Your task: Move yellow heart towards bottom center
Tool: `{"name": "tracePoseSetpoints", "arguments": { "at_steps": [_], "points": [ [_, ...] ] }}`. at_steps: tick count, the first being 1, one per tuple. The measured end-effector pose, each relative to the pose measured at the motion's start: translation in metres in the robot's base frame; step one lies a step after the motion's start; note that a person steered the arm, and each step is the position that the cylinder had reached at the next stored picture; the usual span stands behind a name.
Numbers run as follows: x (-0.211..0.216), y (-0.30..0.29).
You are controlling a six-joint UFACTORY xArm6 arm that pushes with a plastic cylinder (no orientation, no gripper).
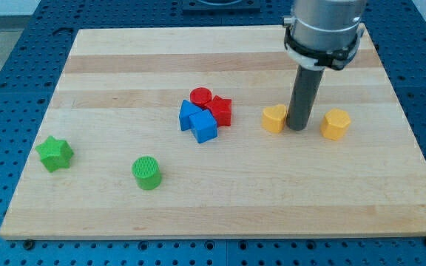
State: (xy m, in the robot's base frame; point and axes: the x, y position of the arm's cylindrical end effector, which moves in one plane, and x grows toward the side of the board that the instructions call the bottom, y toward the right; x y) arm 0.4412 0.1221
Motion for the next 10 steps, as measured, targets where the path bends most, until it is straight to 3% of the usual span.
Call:
{"name": "tracePoseSetpoints", "arguments": {
  "at_steps": [1, 2, 3, 4, 6, 7, 10],
  "points": [
    [-0.029, 0.004],
    [-0.026, -0.041],
    [0.004, -0.068],
    [0.028, -0.068],
    [-0.025, -0.035],
    [-0.028, 0.0],
    [0.061, -0.018]
  ]
}}
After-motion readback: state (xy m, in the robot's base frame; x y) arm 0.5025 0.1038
